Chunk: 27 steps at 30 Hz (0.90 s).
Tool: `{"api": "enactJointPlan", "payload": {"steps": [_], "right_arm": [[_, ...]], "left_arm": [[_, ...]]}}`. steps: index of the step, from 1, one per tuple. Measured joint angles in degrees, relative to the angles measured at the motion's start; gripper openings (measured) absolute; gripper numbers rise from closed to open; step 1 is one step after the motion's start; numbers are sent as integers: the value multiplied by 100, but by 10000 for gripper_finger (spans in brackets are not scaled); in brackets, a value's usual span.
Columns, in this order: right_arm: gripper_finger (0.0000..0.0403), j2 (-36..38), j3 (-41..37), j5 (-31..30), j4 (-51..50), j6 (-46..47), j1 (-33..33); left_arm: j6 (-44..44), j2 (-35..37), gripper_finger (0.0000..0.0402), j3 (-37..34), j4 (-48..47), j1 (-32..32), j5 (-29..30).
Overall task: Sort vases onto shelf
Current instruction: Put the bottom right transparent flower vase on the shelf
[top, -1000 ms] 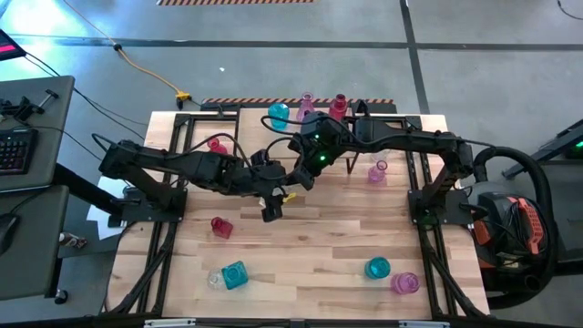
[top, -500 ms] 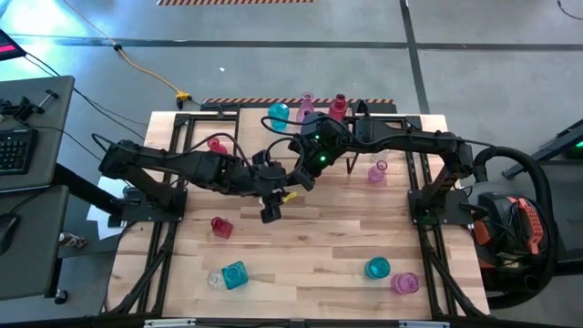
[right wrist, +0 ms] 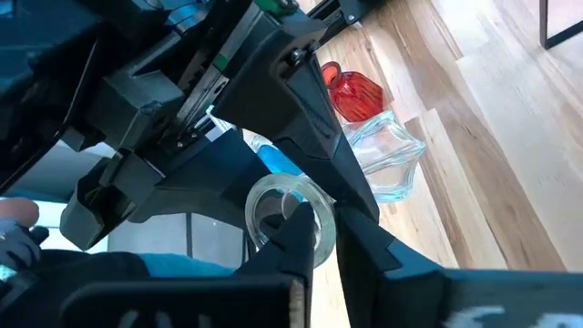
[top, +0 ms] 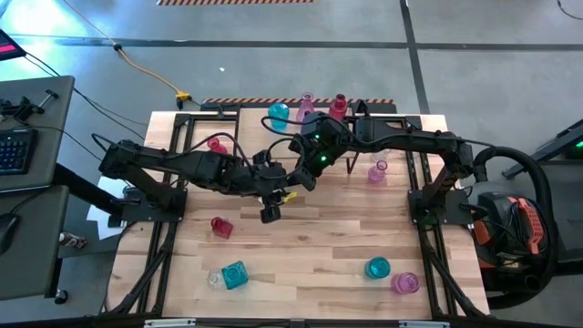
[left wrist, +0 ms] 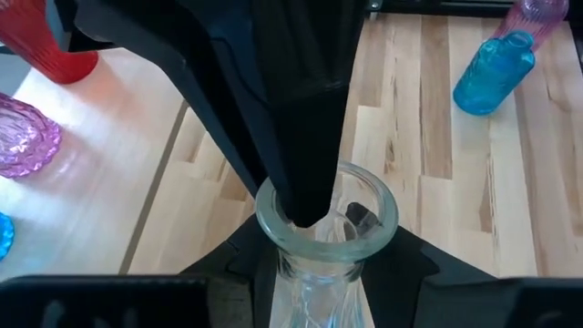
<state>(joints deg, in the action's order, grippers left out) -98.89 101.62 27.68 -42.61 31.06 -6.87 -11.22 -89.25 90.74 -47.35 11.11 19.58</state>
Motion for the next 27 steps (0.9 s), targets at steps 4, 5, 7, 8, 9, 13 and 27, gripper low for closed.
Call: {"api": "enactJointPlan", "payload": {"steps": [4, 5, 7, 8, 9, 13, 27], "right_arm": [[52, 0, 0, 3, 3, -14, 4], [59, 0, 0, 12, 12, -12, 4], [73, 0, 0, 50, 20, -6, -19], [80, 2, 0, 92, 20, 17, -43], [86, 18, 0, 158, 16, 55, -72], [105, 211, 0, 282, 24, 146, -226], [114, 1354, 9, 276, -139, -13, -601]], "left_arm": [[-2, 0, 111, 0, -69, 0, -96], [-2, 0, 111, 0, -75, 0, -95], [-2, 0, 113, 0, -84, -2, -93], [-2, 0, 113, 0, -88, -2, -88], [-2, 0, 113, 0, -92, -2, -77], [-4, 29, 112, -2, -179, 5, -112], [-357, 830, 112, -2, -577, -74, 952]]}}
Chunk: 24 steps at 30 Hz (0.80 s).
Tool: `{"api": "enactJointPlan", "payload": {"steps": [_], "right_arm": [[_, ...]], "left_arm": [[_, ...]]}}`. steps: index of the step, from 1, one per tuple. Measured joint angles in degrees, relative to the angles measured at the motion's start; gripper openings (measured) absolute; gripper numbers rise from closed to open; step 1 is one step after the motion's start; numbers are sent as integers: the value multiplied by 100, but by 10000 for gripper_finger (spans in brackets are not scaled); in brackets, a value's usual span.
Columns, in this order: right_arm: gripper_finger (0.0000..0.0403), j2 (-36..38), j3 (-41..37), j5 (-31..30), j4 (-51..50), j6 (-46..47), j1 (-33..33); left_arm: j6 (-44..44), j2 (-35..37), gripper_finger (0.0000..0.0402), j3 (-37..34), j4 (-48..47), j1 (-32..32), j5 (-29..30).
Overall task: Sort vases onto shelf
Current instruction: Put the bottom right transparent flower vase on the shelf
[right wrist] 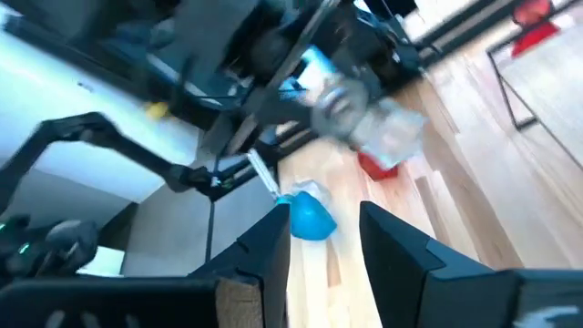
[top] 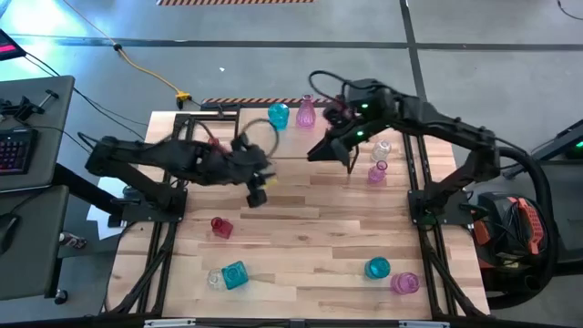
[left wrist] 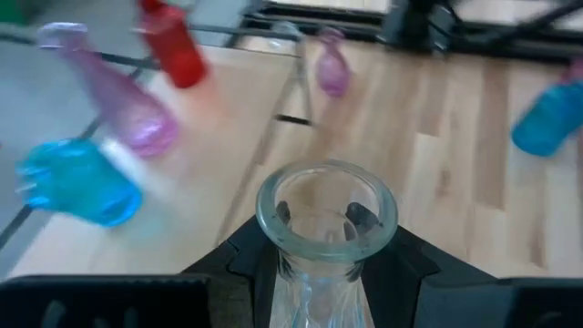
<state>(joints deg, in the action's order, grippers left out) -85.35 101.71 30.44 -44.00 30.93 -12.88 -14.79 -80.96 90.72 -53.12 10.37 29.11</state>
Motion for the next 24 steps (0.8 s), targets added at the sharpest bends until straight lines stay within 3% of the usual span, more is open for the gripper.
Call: {"api": "enactJointPlan", "payload": {"steps": [14, 24], "right_arm": [[114, 1164, 0, -66, 6, -256, 0], [114, 1441, -3, -262, -208, -652, 0]], "left_arm": [[-1139, 1470, 113, 2, -1102, 28, 1628], [-1558, 1603, 113, -77, -1214, 26, 2344]]}}
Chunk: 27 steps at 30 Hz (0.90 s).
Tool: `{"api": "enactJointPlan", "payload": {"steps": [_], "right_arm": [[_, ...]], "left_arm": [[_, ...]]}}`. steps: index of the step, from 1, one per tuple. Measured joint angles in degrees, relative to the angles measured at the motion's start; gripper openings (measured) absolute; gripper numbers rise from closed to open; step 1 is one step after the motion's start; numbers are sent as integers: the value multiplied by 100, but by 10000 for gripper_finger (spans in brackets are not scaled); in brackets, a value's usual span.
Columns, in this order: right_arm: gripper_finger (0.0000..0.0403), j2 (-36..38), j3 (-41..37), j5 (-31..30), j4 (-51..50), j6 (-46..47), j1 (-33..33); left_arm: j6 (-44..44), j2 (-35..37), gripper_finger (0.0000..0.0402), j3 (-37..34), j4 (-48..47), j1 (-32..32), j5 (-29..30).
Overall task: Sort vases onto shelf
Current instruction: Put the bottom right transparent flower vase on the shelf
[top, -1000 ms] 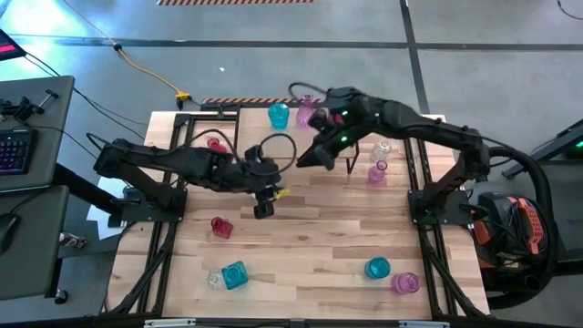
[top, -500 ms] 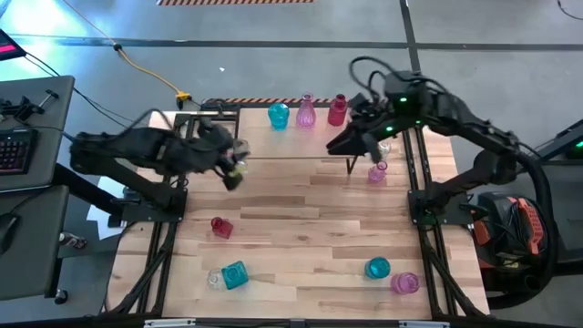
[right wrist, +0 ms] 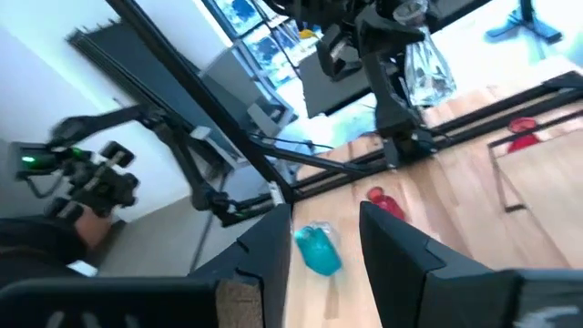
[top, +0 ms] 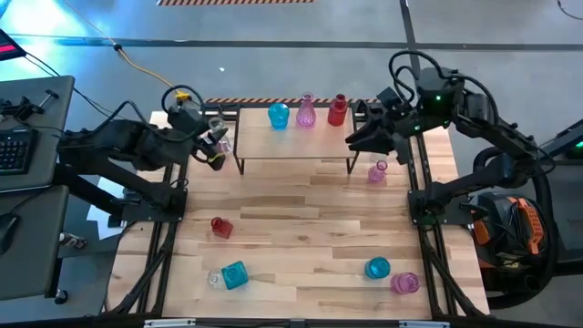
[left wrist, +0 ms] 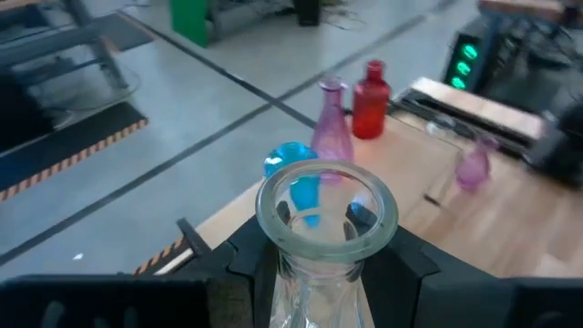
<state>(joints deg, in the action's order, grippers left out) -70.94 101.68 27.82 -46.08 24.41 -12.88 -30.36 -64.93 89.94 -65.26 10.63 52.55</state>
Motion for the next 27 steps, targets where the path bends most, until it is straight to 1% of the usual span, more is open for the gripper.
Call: {"api": "enactJointPlan", "payload": {"steps": [2, 4, 7, 10, 12, 16, 22, 24, 27], "right_arm": [[114, 9, -4, -115, -161, -112, 0], [114, 11, -4, -134, -297, -187, 0], [114, 11, -6, -136, -412, -198, 0], [114, 11, -6, -146, -433, -199, 0], [114, 11, -6, -255, -433, -200, 0], [114, 11, -6, -535, -462, -202, 0], [114, 11, -6, -606, -444, -200, 0], [114, 11, -6, -727, -435, -200, 2], [114, 11, -6, -838, -434, -176, 0]], "left_arm": [[-248, 2, 113, -302, 206, 0, 209], [-426, 10, 113, -724, 398, 0, 282], [-504, 90, 113, -1279, 934, -29, 336], [-355, 183, 113, -1709, 1499, -180, 368], [-302, 244, 113, -1992, 1915, -317, 356], [178, 419, 113, -2608, 3066, -612, 295], [1230, 548, 113, -3603, 5126, -1178, -328], [1527, 558, 113, -3891, 5657, -1412, -584], [1609, 552, 113, -4239, 6233, -1792, -966]]}}
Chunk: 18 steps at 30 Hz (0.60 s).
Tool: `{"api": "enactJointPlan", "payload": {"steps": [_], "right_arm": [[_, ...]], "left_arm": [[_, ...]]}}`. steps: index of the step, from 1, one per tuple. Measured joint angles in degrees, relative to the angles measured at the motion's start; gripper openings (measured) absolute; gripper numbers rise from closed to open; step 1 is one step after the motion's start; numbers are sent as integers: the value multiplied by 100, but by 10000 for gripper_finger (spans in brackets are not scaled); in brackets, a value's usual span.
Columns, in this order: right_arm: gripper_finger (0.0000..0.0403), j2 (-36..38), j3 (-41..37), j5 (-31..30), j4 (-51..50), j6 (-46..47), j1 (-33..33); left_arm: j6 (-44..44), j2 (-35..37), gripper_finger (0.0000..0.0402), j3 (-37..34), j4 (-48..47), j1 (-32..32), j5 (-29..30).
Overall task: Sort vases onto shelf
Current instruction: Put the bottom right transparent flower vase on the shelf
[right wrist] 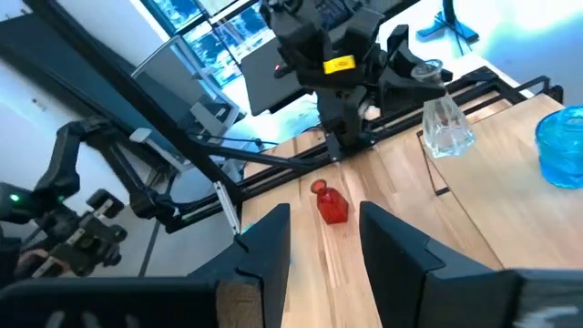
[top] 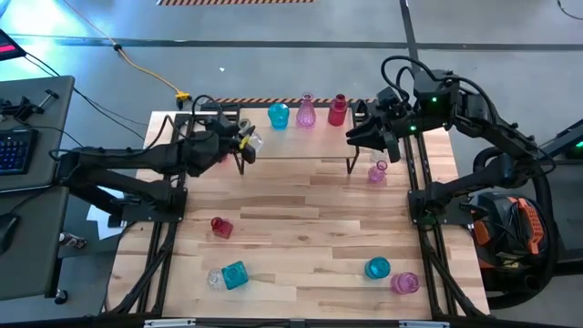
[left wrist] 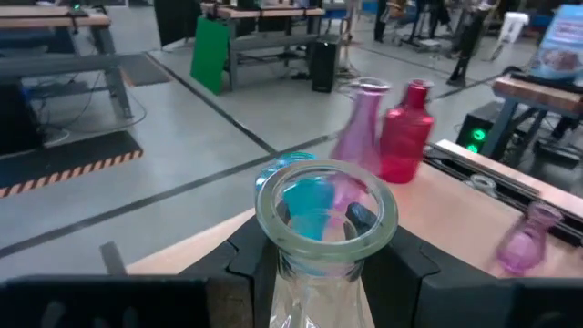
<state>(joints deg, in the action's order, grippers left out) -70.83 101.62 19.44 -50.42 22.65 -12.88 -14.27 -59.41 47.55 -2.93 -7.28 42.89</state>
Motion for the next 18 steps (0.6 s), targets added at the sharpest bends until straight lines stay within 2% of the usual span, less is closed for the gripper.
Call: {"api": "enactJointPlan", "payload": {"steps": [5, 11, 18], "right_arm": [[114, 0, 0, -2, 5, 44, 0], [114, 0, 0, -102, -58, -169, 0], [114, 180, -58, -390, -785, -648, 1]], "left_arm": [[87, -1, 113, -225, 140, -614, -471], [410, -116, 113, -230, 594, -1321, -1569], [564, -396, 113, -230, 624, -1936, -2251]]}}
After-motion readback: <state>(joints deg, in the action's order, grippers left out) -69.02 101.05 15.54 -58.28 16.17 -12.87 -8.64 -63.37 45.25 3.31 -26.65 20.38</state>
